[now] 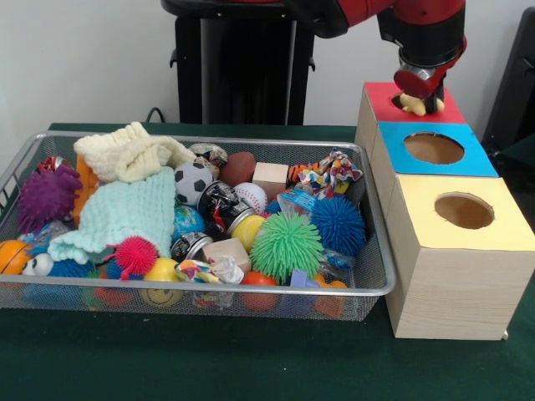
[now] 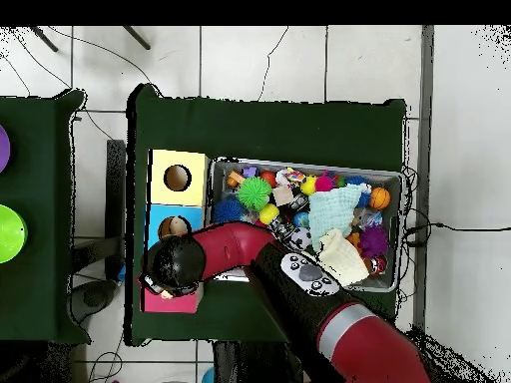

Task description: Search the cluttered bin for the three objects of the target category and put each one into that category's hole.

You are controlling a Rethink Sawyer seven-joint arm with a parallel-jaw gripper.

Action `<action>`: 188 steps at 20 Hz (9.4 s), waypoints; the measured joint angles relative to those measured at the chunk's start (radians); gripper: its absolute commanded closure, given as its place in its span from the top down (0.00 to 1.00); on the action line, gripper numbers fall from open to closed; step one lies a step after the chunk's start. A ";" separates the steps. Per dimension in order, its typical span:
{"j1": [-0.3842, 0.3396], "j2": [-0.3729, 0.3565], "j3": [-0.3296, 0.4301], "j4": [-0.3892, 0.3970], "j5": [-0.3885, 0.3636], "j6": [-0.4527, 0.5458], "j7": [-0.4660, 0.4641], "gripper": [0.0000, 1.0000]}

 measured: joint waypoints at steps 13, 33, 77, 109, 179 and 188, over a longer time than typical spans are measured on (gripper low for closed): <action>0.005 0.000 0.000 -0.017 -0.035 0.068 0.000 0.00; 0.005 0.039 0.000 -0.017 -0.058 0.070 0.000 0.00; 0.005 0.028 -0.005 -0.022 -0.065 0.105 0.000 1.00; 0.008 -0.080 -0.005 -0.038 -0.078 0.233 0.000 1.00; -0.285 -0.197 0.038 -0.287 -0.367 0.303 -0.218 1.00; -0.289 -0.079 0.038 -0.313 -0.465 0.302 -0.227 1.00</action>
